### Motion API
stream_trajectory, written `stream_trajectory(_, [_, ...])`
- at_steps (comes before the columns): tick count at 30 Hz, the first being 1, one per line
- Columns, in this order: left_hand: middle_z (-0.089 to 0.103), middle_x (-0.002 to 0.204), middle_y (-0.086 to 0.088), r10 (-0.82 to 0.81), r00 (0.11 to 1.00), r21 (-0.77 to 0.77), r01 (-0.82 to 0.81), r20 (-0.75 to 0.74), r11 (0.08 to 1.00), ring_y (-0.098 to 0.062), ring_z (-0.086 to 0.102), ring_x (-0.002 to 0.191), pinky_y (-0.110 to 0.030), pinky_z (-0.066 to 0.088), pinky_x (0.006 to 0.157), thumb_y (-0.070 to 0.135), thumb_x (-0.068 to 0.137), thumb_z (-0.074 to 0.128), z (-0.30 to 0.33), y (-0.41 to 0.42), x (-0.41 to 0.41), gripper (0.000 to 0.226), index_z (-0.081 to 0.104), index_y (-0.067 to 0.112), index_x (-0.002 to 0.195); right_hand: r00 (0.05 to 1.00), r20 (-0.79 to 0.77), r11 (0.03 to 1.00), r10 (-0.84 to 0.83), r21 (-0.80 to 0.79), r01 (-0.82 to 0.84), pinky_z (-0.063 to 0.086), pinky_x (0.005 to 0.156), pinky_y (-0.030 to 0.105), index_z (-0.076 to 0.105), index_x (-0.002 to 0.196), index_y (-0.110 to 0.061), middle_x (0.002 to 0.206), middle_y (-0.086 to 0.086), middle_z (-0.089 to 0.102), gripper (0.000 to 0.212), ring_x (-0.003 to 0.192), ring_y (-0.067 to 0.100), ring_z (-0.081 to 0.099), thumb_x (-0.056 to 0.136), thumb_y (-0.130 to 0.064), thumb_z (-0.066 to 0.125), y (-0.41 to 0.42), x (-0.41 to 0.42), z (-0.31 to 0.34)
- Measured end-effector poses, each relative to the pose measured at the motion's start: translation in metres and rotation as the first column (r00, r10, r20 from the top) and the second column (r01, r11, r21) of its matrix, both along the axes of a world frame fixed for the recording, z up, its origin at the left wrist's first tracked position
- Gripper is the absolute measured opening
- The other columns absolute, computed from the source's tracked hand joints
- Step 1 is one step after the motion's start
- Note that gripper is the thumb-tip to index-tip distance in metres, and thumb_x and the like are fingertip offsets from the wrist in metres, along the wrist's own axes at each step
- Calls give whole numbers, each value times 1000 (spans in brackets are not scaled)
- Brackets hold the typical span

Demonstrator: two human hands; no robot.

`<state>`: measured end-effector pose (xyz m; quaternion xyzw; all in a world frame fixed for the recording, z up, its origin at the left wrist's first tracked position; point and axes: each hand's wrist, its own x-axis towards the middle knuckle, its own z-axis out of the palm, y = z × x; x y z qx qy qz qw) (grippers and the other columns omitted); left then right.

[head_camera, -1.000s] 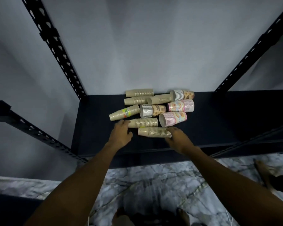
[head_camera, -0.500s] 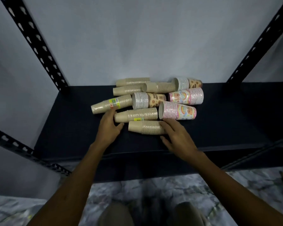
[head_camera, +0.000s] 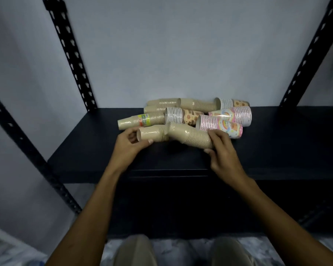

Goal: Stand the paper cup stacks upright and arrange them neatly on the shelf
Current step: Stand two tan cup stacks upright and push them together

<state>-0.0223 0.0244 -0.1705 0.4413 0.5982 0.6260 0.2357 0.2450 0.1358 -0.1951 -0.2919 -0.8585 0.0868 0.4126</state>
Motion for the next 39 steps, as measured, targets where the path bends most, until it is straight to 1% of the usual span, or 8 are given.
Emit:
stream_trajectory(3, [71,104,-7,21,994,76,-29,111,997,-19,67,98,-36,54,88,3,79,74,7,-15,12,36,62,3,112,992,-118,981,-40,-195,16,27,96,7,45,137,-2,130,16,45,55,113,9,39,86,1,63,1,0,9])
stream_trajectory(7, [69,102,0,40,991,139,-58,131,989,-9,66,92,-35,56,83,2,85,67,27,-20,33,35,60,14,117,969,-247,884,-23,-457,-96,42,98,31,52,130,-10,125,9,55,46,113,17,52,86,-6,65,-6,-12,12])
stream_trajectory(11, [65,101,8,63,998,155,-59,-21,986,-10,63,95,-28,55,81,8,88,65,48,-13,54,31,58,21,115,951,-304,748,53,-619,-240,46,96,31,51,129,-8,119,5,61,38,113,20,58,92,-5,59,-11,-18,20])
stream_trajectory(16, [58,117,1,63,966,135,-29,-252,990,-15,55,108,-40,51,95,12,91,60,61,5,61,36,52,13,127,967,-251,739,39,-644,-198,46,103,38,47,133,-13,124,4,61,42,116,17,57,92,-9,60,-8,-6,20])
stream_trajectory(22, [52,127,-7,21,940,54,-3,-340,999,-22,54,109,-34,49,92,19,95,55,62,27,72,41,45,13,134,965,-259,742,38,-640,-201,45,105,37,45,135,-13,128,2,59,46,119,15,55,92,-8,60,-4,-11,13])
stream_trajectory(25, [52,122,-6,-41,955,28,51,-294,998,-20,54,110,-32,49,89,19,96,55,57,31,85,40,44,10,133,960,-279,734,41,-643,-218,44,105,37,44,135,-13,129,4,59,45,119,15,54,93,-6,57,1,-12,11])
stream_trajectory(30, [55,134,-1,-154,973,-64,144,-172,987,-16,54,122,-31,47,97,18,86,69,12,35,84,70,31,27,144,954,-290,722,75,-645,-252,47,102,37,47,130,-13,122,5,61,39,114,17,58,93,-5,56,9,-14,9])
stream_trajectory(39, [59,130,4,-152,980,-75,144,-127,987,-7,54,120,-32,43,104,5,90,61,-13,48,69,49,46,17,134,922,-314,671,226,-636,-381,49,93,17,50,128,-7,121,3,62,36,110,3,59,94,4,52,25,-14,14])
